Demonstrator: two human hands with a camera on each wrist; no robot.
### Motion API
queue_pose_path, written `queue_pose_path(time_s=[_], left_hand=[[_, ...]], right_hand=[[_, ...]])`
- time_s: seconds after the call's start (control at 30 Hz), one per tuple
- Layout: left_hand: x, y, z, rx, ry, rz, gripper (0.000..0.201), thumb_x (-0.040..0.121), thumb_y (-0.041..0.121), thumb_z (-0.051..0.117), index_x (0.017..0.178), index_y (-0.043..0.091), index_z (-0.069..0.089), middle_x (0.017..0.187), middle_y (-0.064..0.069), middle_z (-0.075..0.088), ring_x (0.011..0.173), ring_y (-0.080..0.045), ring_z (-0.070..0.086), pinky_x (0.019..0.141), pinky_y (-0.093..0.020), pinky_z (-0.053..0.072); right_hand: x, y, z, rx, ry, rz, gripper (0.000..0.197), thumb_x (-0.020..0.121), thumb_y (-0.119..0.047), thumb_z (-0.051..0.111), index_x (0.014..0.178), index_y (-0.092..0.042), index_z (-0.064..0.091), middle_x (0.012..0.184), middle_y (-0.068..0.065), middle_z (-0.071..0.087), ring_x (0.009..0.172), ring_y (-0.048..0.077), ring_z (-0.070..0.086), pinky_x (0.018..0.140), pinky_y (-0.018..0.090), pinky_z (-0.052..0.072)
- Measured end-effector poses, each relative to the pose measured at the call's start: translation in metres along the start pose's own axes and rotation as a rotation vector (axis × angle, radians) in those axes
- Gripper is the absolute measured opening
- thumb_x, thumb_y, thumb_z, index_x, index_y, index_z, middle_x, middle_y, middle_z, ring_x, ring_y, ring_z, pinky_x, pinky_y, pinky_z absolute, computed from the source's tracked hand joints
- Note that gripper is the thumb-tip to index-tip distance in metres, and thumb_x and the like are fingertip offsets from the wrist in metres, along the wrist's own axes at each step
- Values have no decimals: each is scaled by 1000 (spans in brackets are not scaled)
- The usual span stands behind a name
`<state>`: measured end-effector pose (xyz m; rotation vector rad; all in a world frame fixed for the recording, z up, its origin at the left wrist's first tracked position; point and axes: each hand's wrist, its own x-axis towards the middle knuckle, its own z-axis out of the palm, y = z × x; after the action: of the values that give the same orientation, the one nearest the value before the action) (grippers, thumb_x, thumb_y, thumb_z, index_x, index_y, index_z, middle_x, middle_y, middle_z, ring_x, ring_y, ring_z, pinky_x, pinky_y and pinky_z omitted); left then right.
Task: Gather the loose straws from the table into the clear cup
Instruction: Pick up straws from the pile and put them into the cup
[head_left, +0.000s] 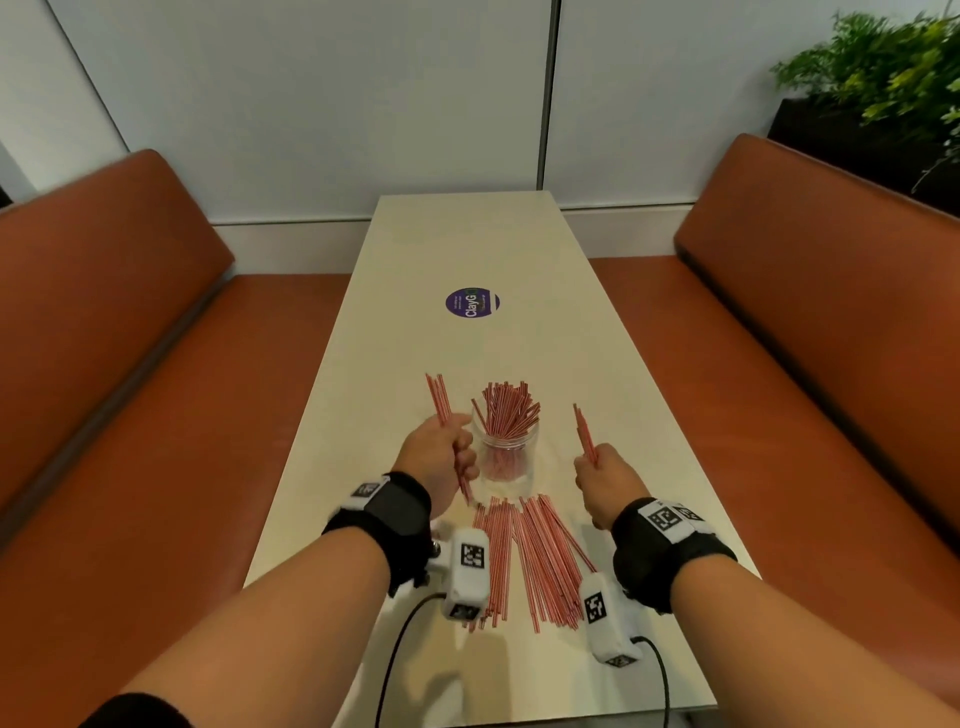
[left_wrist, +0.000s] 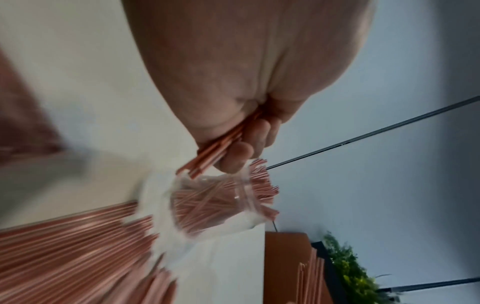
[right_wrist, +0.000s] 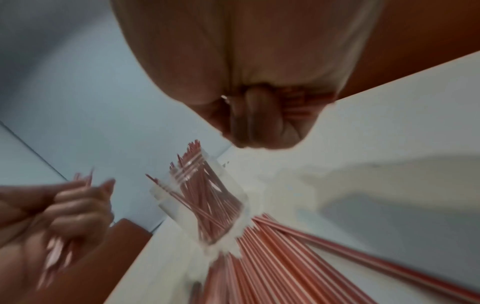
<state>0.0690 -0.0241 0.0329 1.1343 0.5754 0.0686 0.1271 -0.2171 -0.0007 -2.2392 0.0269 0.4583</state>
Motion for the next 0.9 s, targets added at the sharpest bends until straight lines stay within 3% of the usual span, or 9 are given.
queue_pose_path(time_s=[0.13,0.2,0.3,0.5,0.63,0.73,0.8,0.9], left_hand=[[19,37,26,-92,-53,173,21,104,16,32,90,11,47,67,-2,43,59,-16,42,62,-31,41],[31,46,39,-39,-57,259,22,104,14,32,90,13,49,72,-3,49,65,-18,51,68,-33,45],[46,41,50,137,-70,348,25,103,6,32,88,15,51,75,-4,54,69,-18,56,73,-32,48],[64,14,42,546,-88,278,20,94,4,50,87,19,61,86,-6,70,87,-25,69,92,-41,54],[65,14,40,712,-82,287,21,92,0,50,107,10,61,99,-7,70,100,-25,69,95,-42,52],[59,24,40,733,-65,359,30,93,4,53,122,9,56,119,-7,66,114,-23,62,102,-35,47],[51,30,32,746,-49,438,44,90,24,62,131,15,50,133,-3,57,124,-20,54,104,-34,43],[44,26,13,989,-96,355,109,62,54,81,149,24,22,156,0,28,141,-21,31,114,-41,30]], right_hand=[[3,-20,-7,162,3,-119,26,100,-35,32,100,-15,47,78,4,50,59,18,44,62,33,42],[4,-25,-7,272,-39,-132,20,101,-30,33,100,-15,47,76,3,46,57,17,40,54,30,40],[9,-23,-6,256,-35,-200,17,100,-30,35,91,-22,48,74,0,47,59,15,40,59,31,38],[13,-11,-4,256,-11,-230,20,99,-35,35,83,-30,46,76,-4,49,62,12,44,66,34,39],[14,-7,-3,290,-11,-224,20,99,-35,36,85,-27,47,75,-3,49,61,12,44,62,30,39],[16,-6,-1,307,-8,-217,21,99,-35,36,82,-27,47,74,-3,49,59,12,43,60,30,38],[18,-5,-1,318,2,-219,22,99,-35,36,81,-27,47,73,-2,48,58,13,42,60,31,37],[19,-4,-2,319,18,-223,22,99,-35,35,82,-27,47,73,-3,48,59,14,42,62,33,38]])
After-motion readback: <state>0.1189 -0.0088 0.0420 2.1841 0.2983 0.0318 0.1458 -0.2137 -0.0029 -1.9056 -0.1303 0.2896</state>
